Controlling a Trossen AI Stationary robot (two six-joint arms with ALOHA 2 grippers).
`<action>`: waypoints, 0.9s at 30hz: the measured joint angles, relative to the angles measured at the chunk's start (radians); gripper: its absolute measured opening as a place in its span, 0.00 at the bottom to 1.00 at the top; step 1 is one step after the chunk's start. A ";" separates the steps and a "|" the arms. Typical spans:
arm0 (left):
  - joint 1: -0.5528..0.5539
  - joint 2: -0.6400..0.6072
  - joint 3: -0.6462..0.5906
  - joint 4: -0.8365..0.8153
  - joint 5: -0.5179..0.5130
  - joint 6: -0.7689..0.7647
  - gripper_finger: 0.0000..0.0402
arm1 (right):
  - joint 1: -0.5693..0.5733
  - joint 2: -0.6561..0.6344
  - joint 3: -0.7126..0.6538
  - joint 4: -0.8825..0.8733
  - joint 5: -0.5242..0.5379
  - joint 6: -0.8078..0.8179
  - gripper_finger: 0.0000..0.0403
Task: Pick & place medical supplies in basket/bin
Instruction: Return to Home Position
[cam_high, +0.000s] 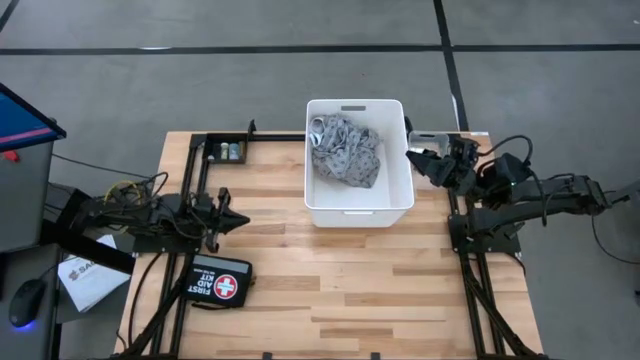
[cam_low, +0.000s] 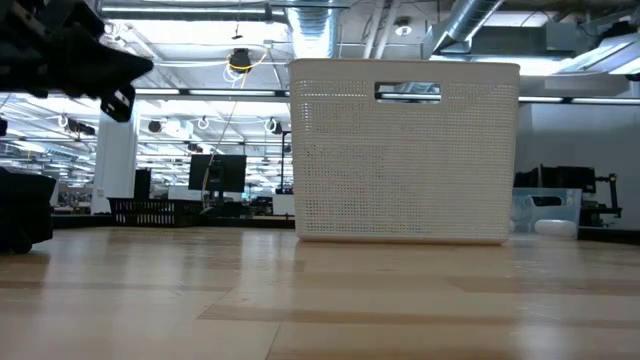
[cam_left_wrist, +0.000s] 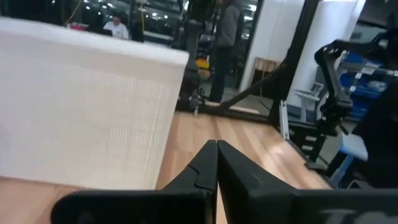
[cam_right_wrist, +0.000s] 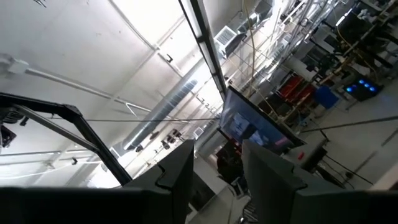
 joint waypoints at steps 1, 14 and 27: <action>0.010 0.000 -0.011 0.008 0.013 -0.005 0.00 | 0.000 0.005 0.006 0.003 0.000 -0.001 0.33; 0.128 0.000 -0.012 0.012 0.098 0.050 0.00 | 0.005 0.050 0.019 -0.005 0.000 0.000 0.33; 0.127 0.058 -0.013 0.013 0.073 0.045 0.00 | 0.005 0.105 0.024 0.018 -0.006 -0.091 0.33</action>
